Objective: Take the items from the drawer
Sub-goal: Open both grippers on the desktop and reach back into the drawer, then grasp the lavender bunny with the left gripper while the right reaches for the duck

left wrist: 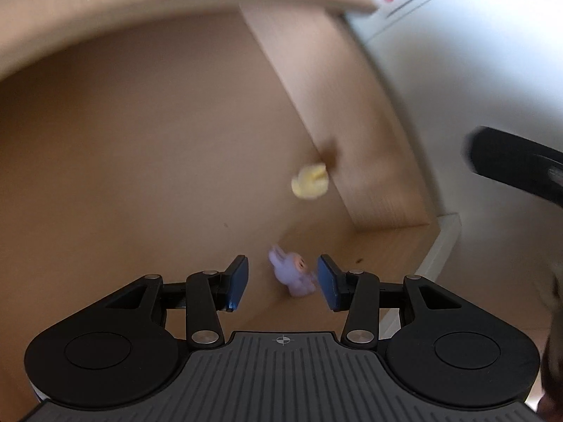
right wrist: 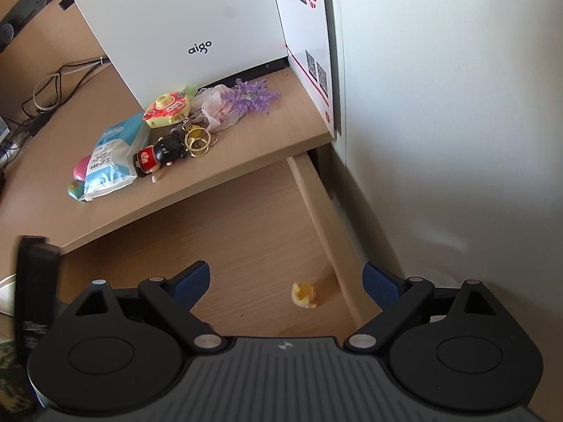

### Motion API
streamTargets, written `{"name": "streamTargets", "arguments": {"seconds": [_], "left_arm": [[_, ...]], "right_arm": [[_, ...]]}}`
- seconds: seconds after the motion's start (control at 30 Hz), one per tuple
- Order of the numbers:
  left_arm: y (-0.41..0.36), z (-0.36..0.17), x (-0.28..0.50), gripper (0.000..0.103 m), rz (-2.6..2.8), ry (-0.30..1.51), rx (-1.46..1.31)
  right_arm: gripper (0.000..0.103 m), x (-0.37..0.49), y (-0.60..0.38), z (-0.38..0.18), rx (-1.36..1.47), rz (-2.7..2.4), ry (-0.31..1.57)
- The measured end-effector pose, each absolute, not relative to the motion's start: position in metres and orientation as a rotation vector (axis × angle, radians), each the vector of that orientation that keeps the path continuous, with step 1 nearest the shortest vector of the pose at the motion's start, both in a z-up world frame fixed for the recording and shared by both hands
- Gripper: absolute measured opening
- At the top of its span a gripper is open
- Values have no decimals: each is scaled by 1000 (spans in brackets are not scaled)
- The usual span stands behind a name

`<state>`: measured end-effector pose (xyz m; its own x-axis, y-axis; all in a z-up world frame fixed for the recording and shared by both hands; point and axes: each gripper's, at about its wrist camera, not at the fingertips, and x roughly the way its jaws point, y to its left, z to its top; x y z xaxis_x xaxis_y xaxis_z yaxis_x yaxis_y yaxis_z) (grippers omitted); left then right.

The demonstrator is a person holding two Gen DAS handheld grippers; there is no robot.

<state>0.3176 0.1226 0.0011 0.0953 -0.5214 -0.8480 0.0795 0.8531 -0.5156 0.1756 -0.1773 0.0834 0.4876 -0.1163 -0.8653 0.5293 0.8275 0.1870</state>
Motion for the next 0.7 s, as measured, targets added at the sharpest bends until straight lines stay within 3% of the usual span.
{"name": "streamTargets", "arguments": {"seconds": [0.3,0.4,0.43,0.7], "left_arm": [[84,-32,334,47,-356,1557,-368],[73,-34,334,38,-352,1559,-327],[71,-33,334,29,-350,1558,-313],[79,-21,323,29,-388,1504,-311]], "right_arm": [[94,160,-179,89,486,-412,993],[94,155,-182,86,492,-423,1000],[94,154,-183,85,496,-428,1003],[94,154,-188,79,537,-455,997]]}}
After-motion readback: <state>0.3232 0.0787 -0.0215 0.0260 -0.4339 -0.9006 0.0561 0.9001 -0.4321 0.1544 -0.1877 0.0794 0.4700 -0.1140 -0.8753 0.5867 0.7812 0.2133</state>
